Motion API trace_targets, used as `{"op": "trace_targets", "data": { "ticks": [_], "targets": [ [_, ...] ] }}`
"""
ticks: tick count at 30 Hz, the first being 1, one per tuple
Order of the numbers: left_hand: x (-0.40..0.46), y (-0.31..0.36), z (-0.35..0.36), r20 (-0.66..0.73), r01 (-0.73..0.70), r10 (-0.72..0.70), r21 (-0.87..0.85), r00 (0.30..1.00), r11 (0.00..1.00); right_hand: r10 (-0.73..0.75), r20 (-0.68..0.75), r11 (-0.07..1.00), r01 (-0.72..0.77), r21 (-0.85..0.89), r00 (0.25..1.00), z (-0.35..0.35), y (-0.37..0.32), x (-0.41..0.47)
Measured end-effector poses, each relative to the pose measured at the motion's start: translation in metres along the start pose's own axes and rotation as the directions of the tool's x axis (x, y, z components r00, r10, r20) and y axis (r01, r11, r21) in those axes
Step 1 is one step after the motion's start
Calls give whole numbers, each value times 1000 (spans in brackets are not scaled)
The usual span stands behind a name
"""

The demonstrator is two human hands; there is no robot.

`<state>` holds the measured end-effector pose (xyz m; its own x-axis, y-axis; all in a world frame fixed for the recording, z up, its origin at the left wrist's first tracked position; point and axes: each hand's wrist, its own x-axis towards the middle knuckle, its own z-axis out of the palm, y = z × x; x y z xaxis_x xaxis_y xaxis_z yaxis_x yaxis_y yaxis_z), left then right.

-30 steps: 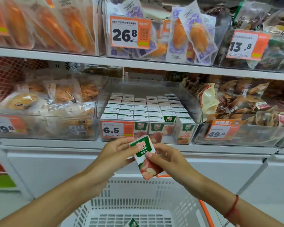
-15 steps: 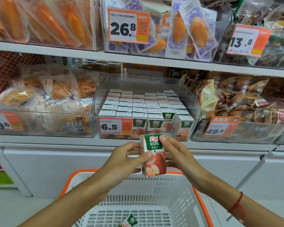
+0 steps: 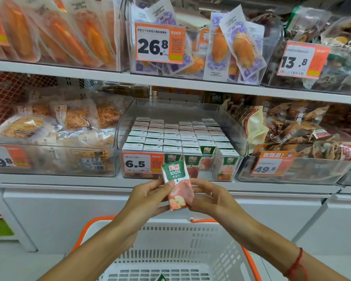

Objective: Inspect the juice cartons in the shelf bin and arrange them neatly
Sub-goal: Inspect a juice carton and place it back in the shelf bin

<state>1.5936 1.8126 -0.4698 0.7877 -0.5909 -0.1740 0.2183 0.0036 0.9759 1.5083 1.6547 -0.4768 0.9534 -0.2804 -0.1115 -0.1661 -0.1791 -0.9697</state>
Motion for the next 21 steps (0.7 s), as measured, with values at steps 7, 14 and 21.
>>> {"op": "trace_targets", "data": {
  "ticks": [7,14,21],
  "targets": [
    [5,0,-4,-137,-51,56,41,989,998,-182,-170,978,161,-129,968,5,0,-3],
    [0,-4,1,-79,-4,8,41,997,999,-311,-96,909,267,-321,945,12,2,-11],
    [-1,12,-4,59,-16,16,-10,998,1000,17,113,998,-10,-62,993,-11,-11,0]
  ]
}}
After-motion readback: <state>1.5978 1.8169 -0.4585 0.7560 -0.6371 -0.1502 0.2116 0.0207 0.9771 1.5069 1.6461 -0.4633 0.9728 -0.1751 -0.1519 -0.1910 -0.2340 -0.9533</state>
